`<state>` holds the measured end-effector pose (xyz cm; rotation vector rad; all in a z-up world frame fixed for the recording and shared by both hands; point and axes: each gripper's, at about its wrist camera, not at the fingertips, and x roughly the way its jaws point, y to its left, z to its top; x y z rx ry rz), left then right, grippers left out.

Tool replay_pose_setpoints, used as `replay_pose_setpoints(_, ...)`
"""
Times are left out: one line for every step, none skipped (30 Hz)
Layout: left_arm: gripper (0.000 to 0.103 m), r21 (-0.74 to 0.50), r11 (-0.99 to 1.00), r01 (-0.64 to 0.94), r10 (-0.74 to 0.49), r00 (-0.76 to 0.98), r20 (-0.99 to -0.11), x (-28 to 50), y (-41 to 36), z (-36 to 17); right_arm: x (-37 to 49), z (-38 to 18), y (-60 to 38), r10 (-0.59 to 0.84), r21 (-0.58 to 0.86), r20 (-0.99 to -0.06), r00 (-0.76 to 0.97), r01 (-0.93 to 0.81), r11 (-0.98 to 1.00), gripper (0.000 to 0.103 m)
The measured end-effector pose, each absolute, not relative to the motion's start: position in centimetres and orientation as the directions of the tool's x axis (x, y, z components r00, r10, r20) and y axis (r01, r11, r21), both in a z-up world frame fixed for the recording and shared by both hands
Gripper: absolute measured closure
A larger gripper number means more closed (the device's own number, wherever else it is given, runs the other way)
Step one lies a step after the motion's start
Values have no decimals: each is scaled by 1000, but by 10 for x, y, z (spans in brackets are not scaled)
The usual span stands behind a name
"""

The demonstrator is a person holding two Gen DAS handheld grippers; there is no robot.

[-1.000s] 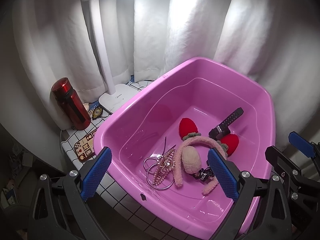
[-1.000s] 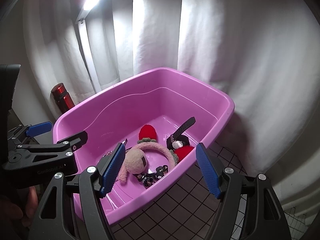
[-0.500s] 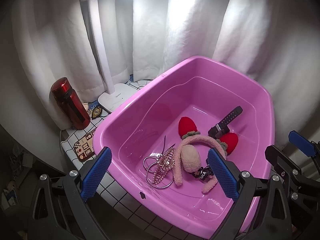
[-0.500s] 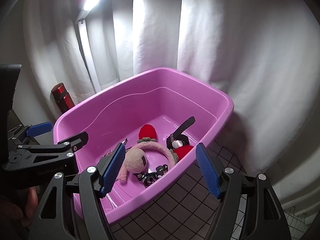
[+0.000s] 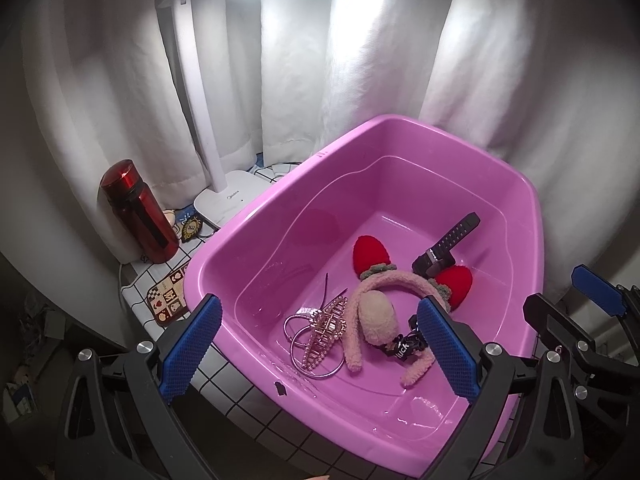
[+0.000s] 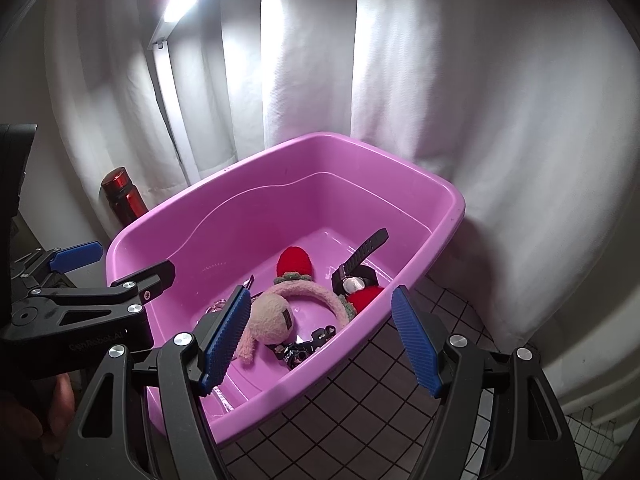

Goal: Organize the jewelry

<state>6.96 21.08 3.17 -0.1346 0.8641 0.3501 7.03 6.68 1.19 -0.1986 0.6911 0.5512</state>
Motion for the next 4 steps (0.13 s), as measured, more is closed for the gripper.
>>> replay_pose_setpoints(7, 30, 934, -357, 252, 595, -764, 69, 211, 32, 70, 12, 67, 414, 5, -651, 636, -542, 840, 33)
replay_pose_setpoints(7, 31, 933, -360, 254, 593, -764, 69, 210, 32, 70, 12, 67, 414, 5, -651, 636, -542, 840, 33)
replay_pose_setpoints(7, 30, 932, -361, 254, 592, -765, 69, 211, 32, 70, 12, 67, 415, 5, -651, 636, -543, 840, 33)
replay_pose_setpoints(7, 28, 932, -361, 253, 592, -766, 69, 211, 32, 70, 12, 67, 416, 6, -651, 635, -543, 840, 33)
